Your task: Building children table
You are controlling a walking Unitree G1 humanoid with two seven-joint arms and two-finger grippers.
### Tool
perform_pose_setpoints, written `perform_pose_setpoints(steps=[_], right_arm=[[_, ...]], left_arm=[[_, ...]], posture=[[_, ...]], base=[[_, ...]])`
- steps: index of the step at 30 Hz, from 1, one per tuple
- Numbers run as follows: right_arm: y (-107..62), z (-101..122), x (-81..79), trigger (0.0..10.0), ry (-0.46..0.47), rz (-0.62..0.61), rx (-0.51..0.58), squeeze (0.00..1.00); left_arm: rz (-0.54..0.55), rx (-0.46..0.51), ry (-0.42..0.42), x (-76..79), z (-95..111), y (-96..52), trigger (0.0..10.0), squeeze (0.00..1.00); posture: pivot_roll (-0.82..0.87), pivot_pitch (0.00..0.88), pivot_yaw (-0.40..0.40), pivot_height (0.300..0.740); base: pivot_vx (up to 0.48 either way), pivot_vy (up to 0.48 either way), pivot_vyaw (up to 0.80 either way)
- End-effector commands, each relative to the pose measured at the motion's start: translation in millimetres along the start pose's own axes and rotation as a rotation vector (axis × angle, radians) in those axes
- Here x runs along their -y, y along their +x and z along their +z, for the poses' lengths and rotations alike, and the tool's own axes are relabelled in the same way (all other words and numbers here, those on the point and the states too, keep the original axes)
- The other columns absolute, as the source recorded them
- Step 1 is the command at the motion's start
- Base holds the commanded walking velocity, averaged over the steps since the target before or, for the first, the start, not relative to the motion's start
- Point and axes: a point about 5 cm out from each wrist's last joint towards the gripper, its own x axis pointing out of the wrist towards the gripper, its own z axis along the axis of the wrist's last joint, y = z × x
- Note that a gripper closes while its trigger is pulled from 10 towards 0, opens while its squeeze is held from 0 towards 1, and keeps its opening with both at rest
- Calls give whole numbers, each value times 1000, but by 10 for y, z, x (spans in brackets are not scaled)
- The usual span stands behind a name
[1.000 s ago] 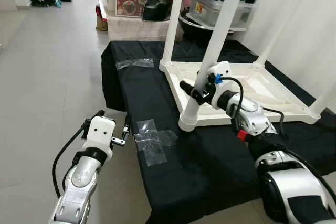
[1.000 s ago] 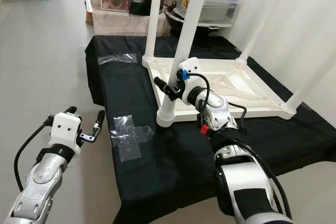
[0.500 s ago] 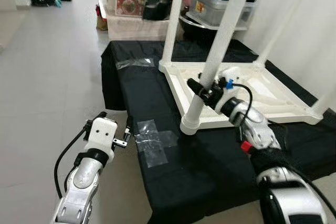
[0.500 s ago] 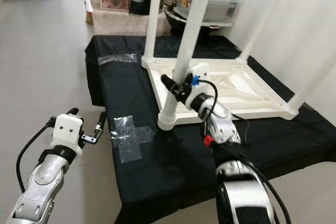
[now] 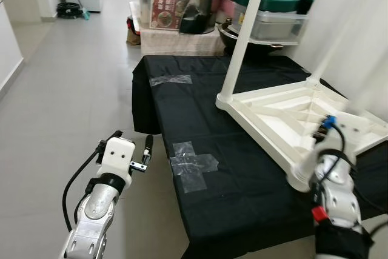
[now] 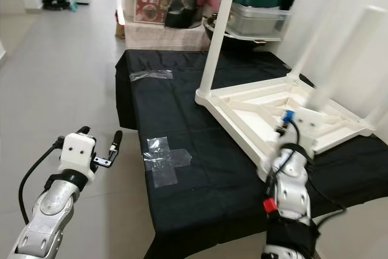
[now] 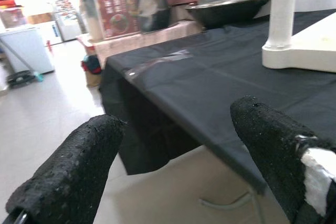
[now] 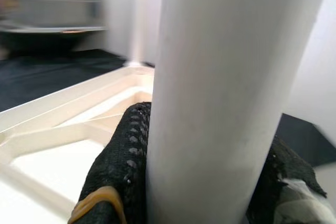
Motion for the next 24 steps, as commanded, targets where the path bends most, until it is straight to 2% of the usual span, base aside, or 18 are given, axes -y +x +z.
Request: perform_pose_setpoints(steps=[1, 2, 3, 4, 5, 8, 9, 14, 15, 16, 18, 19, 20, 22, 23, 24], right_arm=[[-61, -203, 39, 0, -120, -72, -102, 0], [-61, -203, 39, 0, -120, -72, -102, 0], [-90, -167, -60, 0, -112, -40, -106, 0], [-90, -167, -60, 0, -112, -40, -106, 0], [-124, -129, -155, 10000, -105, 1, -113, 0], [-147, -95, -247, 10000, -81, 71, -108, 0], [-159, -57, -275, 10000, -63, 94, -94, 1000], [-140, 10, -259, 10000, -70, 134, -58, 1000], [-137, 44, -283, 10000, -32, 169, -44, 0], [-135, 84, -316, 10000, 7, 215, -27, 0], [-135, 84, -316, 10000, 7, 215, -27, 0], [-145, 129, -369, 10000, 61, 288, -11, 0], [-170, 192, -454, 10000, 121, 423, 14, 0], [-227, 295, -575, 10000, 151, 730, 63, 0], [-227, 295, -575, 10000, 151, 730, 63, 0], [-241, 324, -604, 10000, 99, 899, 82, 0]], left_arm=[[-17, -21, 4, 37, -48, -6, 10000, 0], [-17, -21, 4, 37, -48, -6, 10000, 0], [-16, -23, 7, 29, -51, -7, 10000, 0], [-16, -23, 7, 29, -51, -7, 10000, 0], [-15, -23, 9, 23, -52, -6, 10000, 0], [-14, -23, 10, 22, -52, -4, 10000, 0], [-13, -23, 10, 23, -52, -4, 10000, 0], [-11, -27, 8, 27, -64, -12, 10000, 0], [-12, -29, 8, 27, -68, -12, 10000, 0], [-13, -29, 9, 28, -69, -8, 10000, 0], [-13, -29, 9, 28, -69, -8, 10000, 0], [-14, -29, 9, 29, -70, -5, 10000, 0], [-15, -29, 9, 31, -69, -1, 10000, 0], [-20, -29, 12, 31, -74, 3, 10000, 0], [-20, -29, 12, 31, -74, 3, 10000, 0], [-21, -30, 15, 31, -80, 5, 10000, 0]], posture=[[11, 0, -135, 740], [11, 0, -135, 740], [13, 0, -137, 740], [13, 0, -137, 740], [15, 0, -139, 740], [16, 0, -141, 740], [16, 0, -141, 740], [11, 0, -138, 740], [8, 0, -136, 740], [6, 0, -134, 740], [6, 0, -134, 740], [6, 0, -134, 740], [6, 0, -134, 740], [6, 0, -129, 740], [6, 0, -129, 740], [8, 0, -131, 740]], base=[[0, 0, 0], [0, 0, 0], [0, 0, 0], [0, 0, 0], [0, 0, 0], [0, 0, 0], [0, 0, 0], [0, 0, 0], [0, 0, 0], [0, 0, 0], [0, 0, 0], [0, 0, 0], [0, 0, 0], [0, 0, 0], [0, 0, 0], [0, 0, 0]])
